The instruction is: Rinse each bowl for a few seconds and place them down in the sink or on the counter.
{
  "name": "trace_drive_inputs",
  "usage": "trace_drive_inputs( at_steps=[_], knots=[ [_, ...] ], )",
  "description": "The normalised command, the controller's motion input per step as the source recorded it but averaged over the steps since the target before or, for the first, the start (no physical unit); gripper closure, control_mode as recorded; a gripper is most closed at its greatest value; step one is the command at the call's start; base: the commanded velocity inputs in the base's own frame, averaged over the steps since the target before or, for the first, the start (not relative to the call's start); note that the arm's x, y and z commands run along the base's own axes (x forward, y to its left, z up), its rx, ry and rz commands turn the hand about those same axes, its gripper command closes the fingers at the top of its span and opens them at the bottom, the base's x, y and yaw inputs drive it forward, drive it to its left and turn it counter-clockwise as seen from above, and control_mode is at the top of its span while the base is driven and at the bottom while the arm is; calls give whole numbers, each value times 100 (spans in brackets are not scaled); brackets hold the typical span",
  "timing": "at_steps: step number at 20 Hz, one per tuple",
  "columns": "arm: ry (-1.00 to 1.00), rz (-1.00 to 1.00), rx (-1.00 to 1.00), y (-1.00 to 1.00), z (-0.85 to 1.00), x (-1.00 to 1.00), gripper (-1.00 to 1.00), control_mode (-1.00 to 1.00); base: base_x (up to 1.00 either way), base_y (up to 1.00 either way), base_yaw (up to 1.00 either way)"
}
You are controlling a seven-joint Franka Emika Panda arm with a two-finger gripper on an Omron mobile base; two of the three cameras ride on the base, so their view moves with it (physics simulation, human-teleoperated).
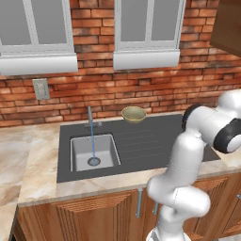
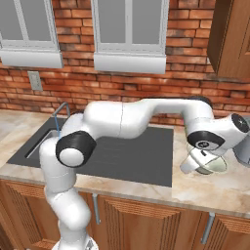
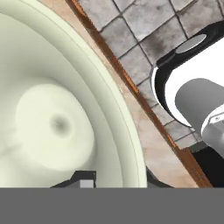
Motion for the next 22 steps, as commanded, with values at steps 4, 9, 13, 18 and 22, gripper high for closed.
trace_drive_inputs(
  at_steps=[4,9,13,18,22],
  knots=[
    [-7,14,-15,78,45,-18,100,-100,0,0,0],
    [1,17,-16,70,47,-14,100,-100,0,0,0],
    [4,19,-14,69,39,-16,100,-100,0,0,0],
    [2,19,-14,74,33,-15,100,-100,0,0,0],
    [0,19,-12,78,23,-10,100,-100,0,0,0]
  ],
)
